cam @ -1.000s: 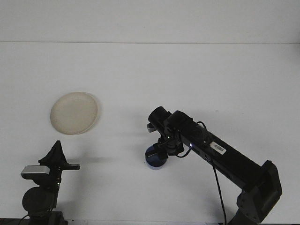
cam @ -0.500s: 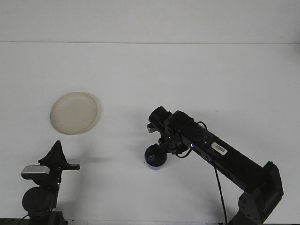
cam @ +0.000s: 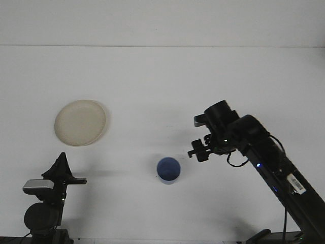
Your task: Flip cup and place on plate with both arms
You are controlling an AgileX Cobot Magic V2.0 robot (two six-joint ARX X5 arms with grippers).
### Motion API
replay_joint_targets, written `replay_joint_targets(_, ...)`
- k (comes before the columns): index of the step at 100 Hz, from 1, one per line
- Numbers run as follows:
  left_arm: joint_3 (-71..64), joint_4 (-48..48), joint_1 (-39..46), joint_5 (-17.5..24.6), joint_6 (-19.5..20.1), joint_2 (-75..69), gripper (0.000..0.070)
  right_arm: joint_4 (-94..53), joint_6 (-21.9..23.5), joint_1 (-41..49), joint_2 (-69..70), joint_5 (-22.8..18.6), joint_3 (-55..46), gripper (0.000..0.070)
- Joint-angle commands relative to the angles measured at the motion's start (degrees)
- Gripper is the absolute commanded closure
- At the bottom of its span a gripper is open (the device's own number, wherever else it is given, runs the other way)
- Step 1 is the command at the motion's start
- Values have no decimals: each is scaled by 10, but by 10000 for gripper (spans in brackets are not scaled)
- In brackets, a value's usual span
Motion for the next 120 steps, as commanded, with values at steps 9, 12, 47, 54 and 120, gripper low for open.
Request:
replay_joint_targets(9, -11, 9, 1, -1, 9, -1, 689, -5, -70, -79, -25, 2, 13, 335)
replay_joint_targets(12, -11, 9, 1, -1, 9, -1, 689, -5, -76, -96, -31, 2, 12, 335)
replay_joint_targets(47, -11, 9, 1, -1, 9, -1, 689, 83, -82, -235, -146, 2, -87, 336)
replay_joint_targets(54, -11, 9, 1, -1, 9, -1, 689, 115, -80, -244, -183, 3, -133, 336)
replay_joint_targets(120, -11, 9, 1, -1, 9, -1, 689, 423, -87, -245, -595, 21, -459, 336)
